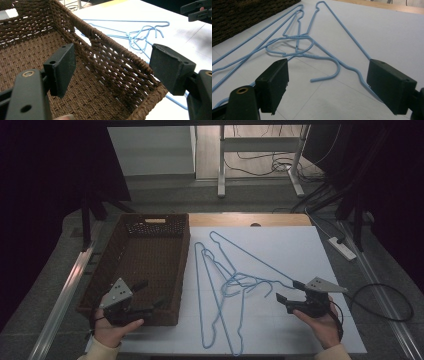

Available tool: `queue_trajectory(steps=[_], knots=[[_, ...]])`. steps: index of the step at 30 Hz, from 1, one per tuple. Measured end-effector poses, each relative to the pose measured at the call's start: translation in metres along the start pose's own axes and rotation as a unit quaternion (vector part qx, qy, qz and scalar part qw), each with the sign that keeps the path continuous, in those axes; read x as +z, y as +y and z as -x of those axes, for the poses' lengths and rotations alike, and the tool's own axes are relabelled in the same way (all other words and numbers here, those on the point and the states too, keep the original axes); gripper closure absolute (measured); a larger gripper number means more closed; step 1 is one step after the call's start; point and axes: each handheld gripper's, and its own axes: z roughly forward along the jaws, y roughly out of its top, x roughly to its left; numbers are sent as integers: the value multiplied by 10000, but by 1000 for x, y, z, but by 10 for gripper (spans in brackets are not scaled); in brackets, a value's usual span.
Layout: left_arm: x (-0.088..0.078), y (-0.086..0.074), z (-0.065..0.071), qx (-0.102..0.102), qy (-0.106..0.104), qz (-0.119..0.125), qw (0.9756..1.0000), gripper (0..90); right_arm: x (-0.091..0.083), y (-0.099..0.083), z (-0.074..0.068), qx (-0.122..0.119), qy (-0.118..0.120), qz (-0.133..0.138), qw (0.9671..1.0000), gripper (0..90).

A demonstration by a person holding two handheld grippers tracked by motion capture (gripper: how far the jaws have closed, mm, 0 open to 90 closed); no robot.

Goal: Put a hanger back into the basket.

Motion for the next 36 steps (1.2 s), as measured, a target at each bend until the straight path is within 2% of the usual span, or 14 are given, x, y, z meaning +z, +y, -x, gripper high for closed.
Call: queue_trajectory(steps=[21, 36], knots=[[3, 4, 3, 70, -128, -25, 9999, 226, 3, 1, 0, 23, -62, -132, 9999, 191], [4, 3, 3, 84, -146, -28, 9999, 226, 4, 4, -2, 2, -85, -294, 9995, 193]])
